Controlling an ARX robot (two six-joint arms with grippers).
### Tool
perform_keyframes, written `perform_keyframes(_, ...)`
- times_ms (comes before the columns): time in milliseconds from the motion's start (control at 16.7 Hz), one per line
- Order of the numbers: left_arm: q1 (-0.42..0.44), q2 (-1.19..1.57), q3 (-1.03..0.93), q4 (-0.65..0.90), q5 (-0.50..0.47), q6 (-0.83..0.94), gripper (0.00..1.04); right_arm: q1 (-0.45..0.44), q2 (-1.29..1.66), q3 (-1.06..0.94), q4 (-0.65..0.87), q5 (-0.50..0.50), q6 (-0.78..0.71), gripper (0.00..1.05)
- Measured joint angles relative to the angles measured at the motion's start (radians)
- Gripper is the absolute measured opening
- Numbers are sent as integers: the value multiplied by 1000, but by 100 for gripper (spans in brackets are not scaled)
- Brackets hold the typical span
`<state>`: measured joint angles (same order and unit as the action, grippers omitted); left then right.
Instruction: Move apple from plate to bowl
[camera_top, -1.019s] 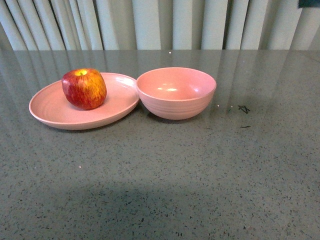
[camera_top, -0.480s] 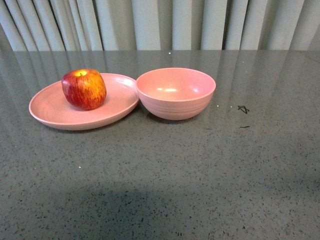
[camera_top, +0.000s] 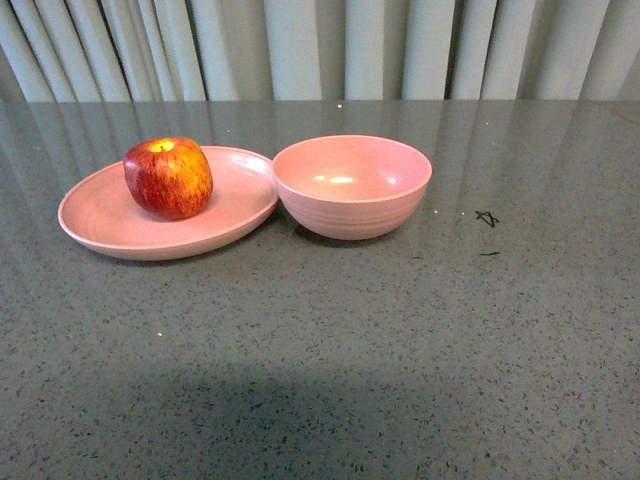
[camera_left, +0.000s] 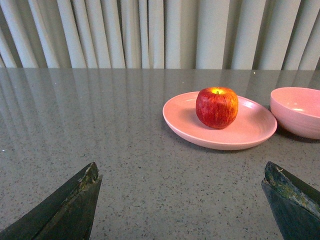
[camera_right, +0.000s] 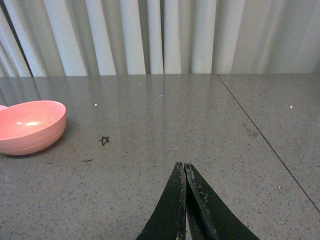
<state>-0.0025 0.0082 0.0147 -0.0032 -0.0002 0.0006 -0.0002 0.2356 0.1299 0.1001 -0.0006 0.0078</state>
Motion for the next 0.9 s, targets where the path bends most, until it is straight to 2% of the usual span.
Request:
perform_keyframes(120,0,0,0,0,0,0,98,0,-29,-25,-5,0,-1,2)
perform_keyframes(180,0,0,0,0,0,0,98,0,-111,-32,-109,-2,-1,2)
perform_keyframes(240,0,0,0,-1,0,0,98,0,-169,-50,-118,0,-1,2)
perform_keyframes(899,0,0,0,-1,0,0,98,0,-232,-117,-105,0,-2,2)
